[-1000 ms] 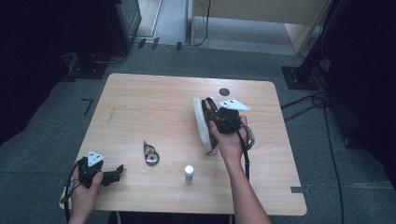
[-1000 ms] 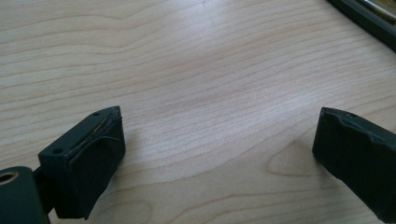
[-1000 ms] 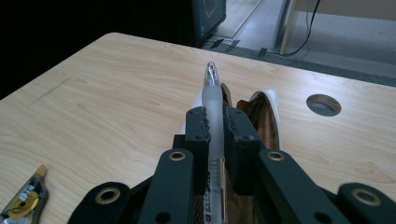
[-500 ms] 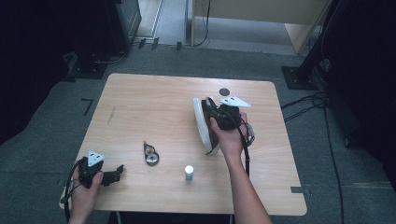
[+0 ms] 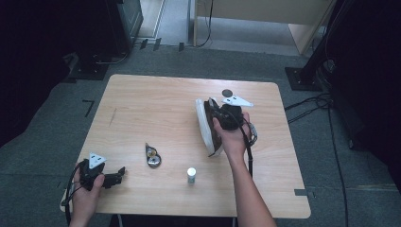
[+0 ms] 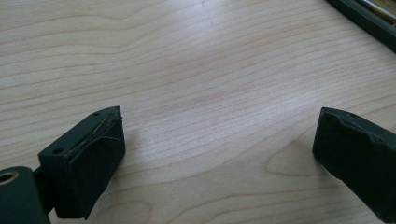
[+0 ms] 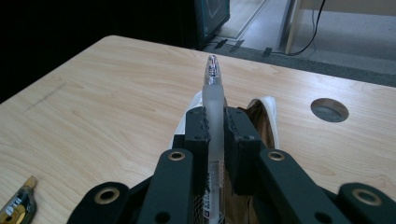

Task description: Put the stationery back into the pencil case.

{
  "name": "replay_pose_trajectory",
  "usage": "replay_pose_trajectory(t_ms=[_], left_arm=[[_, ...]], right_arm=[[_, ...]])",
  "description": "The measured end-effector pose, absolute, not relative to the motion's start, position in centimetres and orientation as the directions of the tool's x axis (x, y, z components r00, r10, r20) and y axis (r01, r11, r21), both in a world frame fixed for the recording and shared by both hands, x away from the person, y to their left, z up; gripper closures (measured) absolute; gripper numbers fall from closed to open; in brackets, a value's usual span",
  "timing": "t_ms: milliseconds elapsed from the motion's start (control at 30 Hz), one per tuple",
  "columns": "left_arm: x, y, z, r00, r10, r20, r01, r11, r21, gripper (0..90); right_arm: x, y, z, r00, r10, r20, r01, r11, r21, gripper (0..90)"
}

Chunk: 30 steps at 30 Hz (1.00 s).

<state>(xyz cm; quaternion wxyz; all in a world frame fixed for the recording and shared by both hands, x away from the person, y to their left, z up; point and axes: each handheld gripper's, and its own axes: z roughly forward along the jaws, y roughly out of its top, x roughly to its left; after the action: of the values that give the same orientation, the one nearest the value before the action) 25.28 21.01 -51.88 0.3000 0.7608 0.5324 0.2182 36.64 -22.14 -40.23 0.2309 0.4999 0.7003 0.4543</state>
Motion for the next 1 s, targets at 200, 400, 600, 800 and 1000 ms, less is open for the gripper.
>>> replay_pose_trajectory(t_ms=[200, 400, 600, 800, 1000], left_arm=[[25.3, 21.0, -51.9, 0.340, 0.940, 0.012, 0.678, -0.254, 0.690, 2.7], [25.3, 21.0, -51.9, 0.340, 0.940, 0.012, 0.678, -0.254, 0.690, 2.6], [25.3, 21.0, -51.9, 0.339, 0.941, 0.010, 0.678, -0.252, 0.691, 2.6], [25.3, 21.0, -51.9, 0.339, 0.941, 0.010, 0.678, -0.252, 0.691, 2.6], [25.3, 21.0, -51.9, 0.339, 0.941, 0.010, 0.678, -0.252, 0.691, 2.6]], right_arm=[[35.9, -21.7, -40.8, -0.405, 0.907, 0.116, 0.493, 0.110, 0.863, 80.9], [35.3, -21.9, -41.8, -0.405, 0.907, 0.113, 0.516, 0.124, 0.848, 80.9], [35.2, -22.1, -42.0, -0.393, 0.913, 0.114, 0.526, 0.121, 0.842, 80.8], [35.3, -22.1, -41.9, -0.387, 0.914, 0.118, 0.543, 0.122, 0.831, 80.5], [35.7, -21.9, -42.0, -0.387, 0.915, 0.118, 0.567, 0.135, 0.813, 80.2]])
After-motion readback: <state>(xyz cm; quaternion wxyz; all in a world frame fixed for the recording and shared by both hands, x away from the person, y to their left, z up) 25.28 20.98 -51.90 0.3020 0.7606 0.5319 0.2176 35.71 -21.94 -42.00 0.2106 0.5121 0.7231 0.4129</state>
